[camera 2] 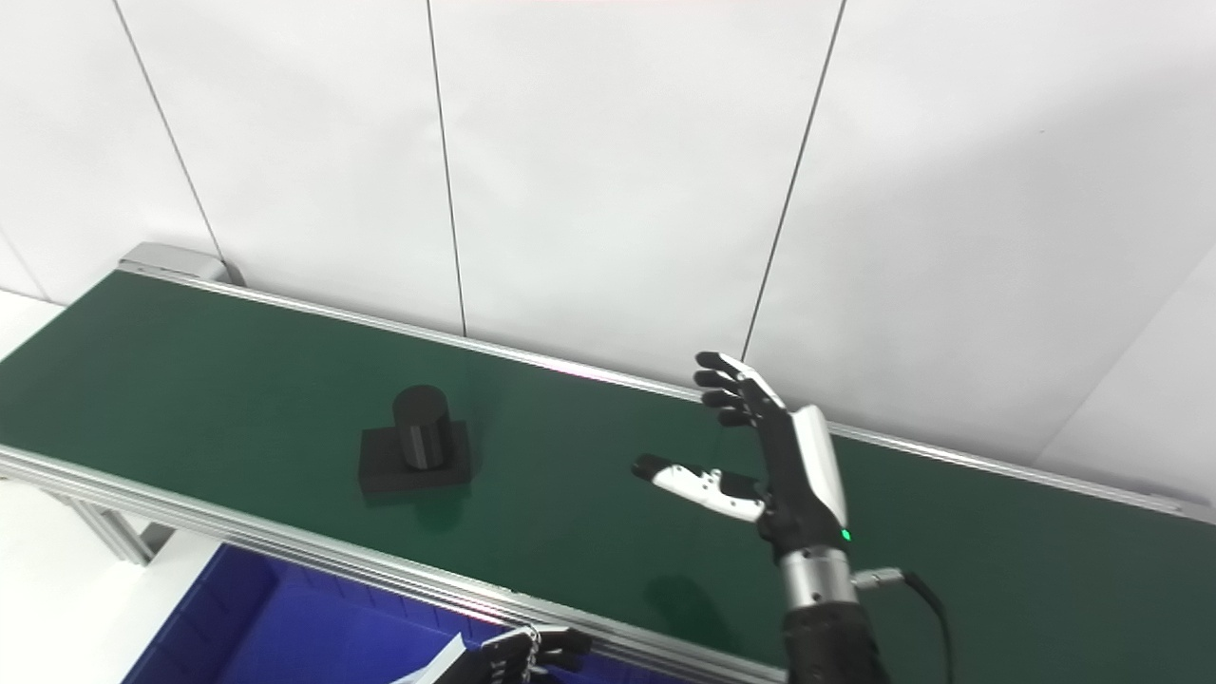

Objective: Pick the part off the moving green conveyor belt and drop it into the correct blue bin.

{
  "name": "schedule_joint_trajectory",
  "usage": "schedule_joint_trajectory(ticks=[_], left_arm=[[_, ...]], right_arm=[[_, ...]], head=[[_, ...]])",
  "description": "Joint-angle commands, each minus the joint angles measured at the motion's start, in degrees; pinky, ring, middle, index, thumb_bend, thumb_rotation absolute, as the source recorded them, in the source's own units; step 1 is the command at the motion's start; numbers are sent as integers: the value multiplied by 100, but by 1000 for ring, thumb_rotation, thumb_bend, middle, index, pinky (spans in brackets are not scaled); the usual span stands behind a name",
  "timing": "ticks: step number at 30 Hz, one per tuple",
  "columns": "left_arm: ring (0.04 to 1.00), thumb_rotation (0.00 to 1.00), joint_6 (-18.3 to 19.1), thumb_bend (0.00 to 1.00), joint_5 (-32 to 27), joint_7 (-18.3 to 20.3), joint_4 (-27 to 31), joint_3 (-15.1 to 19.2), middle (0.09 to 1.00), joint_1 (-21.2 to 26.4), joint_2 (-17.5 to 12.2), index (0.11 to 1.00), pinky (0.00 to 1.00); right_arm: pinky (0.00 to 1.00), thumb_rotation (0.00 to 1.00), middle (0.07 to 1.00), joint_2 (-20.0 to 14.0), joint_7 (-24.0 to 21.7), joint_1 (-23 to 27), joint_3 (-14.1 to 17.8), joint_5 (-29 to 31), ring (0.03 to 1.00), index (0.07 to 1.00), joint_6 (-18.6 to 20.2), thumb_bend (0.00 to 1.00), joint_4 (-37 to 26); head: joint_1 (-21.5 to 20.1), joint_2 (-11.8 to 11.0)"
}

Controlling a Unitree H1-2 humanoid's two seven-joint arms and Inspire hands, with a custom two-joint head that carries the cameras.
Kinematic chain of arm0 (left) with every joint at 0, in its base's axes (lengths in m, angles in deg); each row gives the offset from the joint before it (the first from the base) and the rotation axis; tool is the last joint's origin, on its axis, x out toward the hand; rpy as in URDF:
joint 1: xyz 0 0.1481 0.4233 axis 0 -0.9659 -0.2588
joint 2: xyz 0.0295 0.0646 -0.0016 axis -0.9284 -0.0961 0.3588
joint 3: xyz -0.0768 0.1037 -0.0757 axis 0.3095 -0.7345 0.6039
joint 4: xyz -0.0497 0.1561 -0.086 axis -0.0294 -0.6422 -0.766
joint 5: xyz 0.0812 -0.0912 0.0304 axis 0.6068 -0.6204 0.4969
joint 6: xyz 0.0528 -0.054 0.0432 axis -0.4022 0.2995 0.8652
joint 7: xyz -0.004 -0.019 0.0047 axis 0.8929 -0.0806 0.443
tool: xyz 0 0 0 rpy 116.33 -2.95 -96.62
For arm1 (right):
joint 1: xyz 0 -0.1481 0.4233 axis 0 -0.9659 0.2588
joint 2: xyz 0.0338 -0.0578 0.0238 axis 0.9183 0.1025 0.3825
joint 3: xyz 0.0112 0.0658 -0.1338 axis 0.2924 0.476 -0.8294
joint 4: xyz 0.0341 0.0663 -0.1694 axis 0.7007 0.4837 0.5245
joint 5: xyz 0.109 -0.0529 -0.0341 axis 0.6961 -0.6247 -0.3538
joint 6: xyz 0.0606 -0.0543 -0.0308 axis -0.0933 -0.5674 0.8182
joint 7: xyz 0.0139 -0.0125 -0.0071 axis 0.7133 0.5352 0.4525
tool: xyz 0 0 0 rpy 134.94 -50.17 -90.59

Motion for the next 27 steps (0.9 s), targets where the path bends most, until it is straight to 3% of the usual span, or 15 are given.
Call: schedule_joint_trajectory(ticks=[1,14,27], left_arm=[[783,145,-220,922,-112,107,205,72,819,59,-28,783,692],[804,160,-218,874,-256,466,273,390,840,28,-35,810,733],[815,174,-219,837,-330,766,262,586,847,34,-2,829,765]], right_arm=[[687,394,772,118,95,289,-35,-106,735,815,119,846,-5],[639,398,785,349,98,829,-276,-405,721,823,328,844,817],[612,412,785,533,180,1442,-640,-648,717,825,502,884,1969]], head=[[-17,9],[-771,199],[-935,275]])
